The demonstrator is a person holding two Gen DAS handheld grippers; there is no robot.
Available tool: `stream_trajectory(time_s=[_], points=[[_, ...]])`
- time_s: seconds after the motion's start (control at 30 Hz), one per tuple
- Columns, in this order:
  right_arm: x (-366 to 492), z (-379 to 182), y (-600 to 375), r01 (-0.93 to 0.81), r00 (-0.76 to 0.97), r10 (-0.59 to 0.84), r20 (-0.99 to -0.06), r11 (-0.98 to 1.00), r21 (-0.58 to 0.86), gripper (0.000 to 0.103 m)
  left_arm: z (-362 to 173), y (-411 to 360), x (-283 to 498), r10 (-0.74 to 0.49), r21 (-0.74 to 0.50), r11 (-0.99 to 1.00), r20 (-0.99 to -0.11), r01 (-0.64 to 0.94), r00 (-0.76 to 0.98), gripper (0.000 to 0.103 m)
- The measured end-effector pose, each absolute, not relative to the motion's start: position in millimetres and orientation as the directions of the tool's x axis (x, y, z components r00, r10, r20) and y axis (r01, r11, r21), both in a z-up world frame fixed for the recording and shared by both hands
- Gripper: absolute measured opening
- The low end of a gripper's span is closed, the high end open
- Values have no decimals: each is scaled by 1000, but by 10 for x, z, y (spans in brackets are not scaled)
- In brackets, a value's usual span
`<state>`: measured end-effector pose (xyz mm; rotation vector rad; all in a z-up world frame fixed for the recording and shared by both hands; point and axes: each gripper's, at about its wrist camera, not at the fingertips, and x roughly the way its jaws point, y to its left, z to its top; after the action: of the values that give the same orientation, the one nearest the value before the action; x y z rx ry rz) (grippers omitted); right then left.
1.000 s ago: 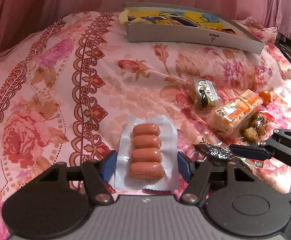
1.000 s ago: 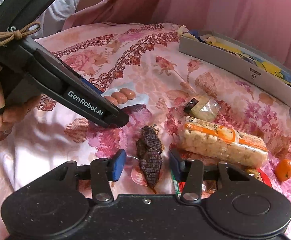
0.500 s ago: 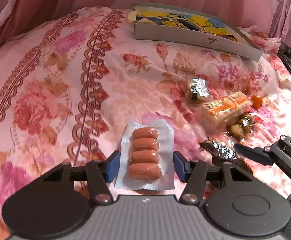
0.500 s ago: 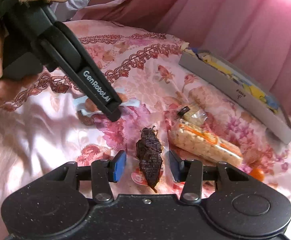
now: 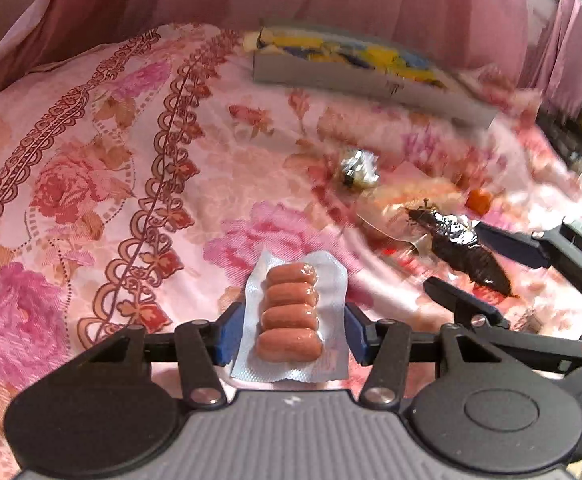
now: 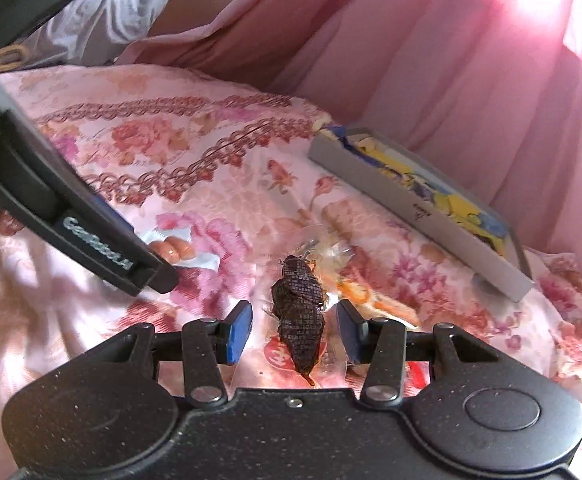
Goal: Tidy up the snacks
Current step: 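Carry sausage pack and dried-meat bag over the grey tray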
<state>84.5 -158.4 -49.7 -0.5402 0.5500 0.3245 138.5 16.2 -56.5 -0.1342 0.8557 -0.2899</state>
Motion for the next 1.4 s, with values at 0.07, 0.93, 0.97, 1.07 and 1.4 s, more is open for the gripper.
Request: stream_trajectory(time_s=[0.07, 0.93, 0.97, 1.07, 1.4], points=[[849, -462, -1615, -409, 821, 141, -553, 820, -400, 48, -511, 168, 1347, -339, -269, 940, -678, 209, 652, 57], [1669, -211, -2187, -244, 930, 113, -350, 902, -357, 48, -31, -289, 2064, -358, -389, 897, -363, 209, 860, 57], [1723, -211, -2218, -236, 936, 109, -334, 901, -365, 48, -14, -331, 2139, -346, -390, 899, -352, 200, 870, 57], [1924, -210, -2355, -209, 952, 98, -291, 901, -380, 48, 41, -477, 2414, -318, -396, 901, -330, 176, 889, 57], [2697, -137, -2924, -97, 975, 35, -220, 955, -280, 49, 98, -1039, 3265, -270, -356, 925, -368, 133, 890, 57]])
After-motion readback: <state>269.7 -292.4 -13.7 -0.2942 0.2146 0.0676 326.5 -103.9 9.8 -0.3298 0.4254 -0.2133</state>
